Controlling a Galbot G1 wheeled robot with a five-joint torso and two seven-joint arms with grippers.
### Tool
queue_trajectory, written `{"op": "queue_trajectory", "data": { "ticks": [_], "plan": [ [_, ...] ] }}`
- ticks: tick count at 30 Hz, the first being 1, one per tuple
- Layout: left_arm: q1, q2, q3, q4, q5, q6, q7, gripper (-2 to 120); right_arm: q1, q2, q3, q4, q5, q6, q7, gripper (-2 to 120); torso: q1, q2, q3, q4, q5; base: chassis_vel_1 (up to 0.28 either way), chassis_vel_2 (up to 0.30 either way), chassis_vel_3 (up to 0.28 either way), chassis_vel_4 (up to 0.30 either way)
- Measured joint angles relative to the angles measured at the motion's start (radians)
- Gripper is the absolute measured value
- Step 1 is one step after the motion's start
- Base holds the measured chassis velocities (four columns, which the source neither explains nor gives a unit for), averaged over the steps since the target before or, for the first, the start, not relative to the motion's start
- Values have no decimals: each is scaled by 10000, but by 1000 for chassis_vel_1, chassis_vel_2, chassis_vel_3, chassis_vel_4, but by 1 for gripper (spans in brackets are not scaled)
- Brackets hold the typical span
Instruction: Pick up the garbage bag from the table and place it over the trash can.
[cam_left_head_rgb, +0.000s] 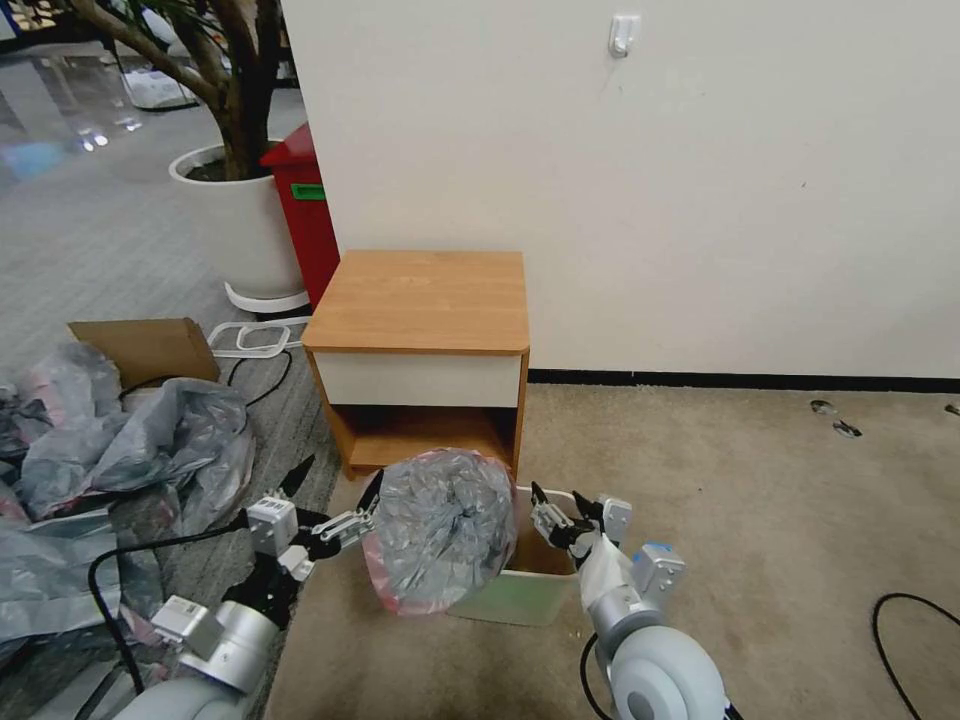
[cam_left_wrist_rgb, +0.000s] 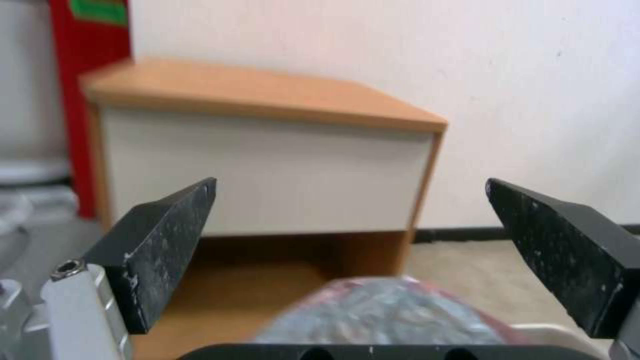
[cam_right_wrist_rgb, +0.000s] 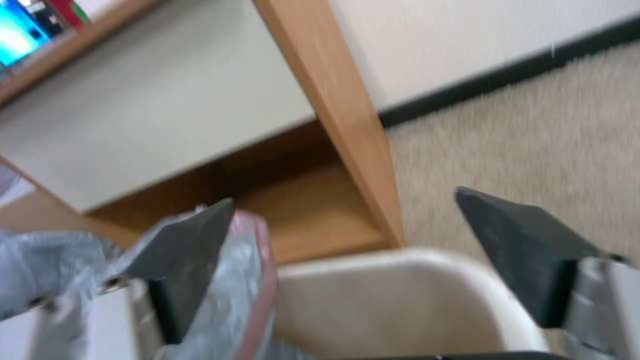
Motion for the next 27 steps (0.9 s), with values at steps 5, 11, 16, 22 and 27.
{"op": "queue_trajectory", "data": {
  "ticks": [5, 11, 16, 22, 27],
  "plan": [
    [-534, 355, 524, 421, 65, 1382, -557, 100, -39, 228, 349, 245, -363, 333, -175, 100, 0, 0, 1, -1, -2, 0, 0, 0, 0],
    [-820, 383, 990, 1006, 801, 2620, -1144, 100, -301, 377, 710, 482, -398, 569, -363, 100, 0, 0, 1, 0, -2, 0, 0, 0, 0],
    [-1232, 133, 1379, 1588, 870, 3023, -1418, 100, -781, 444, 956, 507, -580, 857, -581, 100, 0, 0, 0, 0, -1, 0, 0, 0, 0],
    [-1659, -49, 1636, 1720, 155, 3454, -1552, 100, -1168, 555, 1105, 507, -824, 1092, -692, 100, 0, 1, 0, -1, 0, 0, 0, 0, 0],
    [-2109, 76, 1651, 1729, -465, 4522, -1753, 100, -1210, 563, 1241, 534, -867, 1180, -699, 100, 0, 0, 0, 0, 0, 0, 0, 0, 0]
  ]
}}
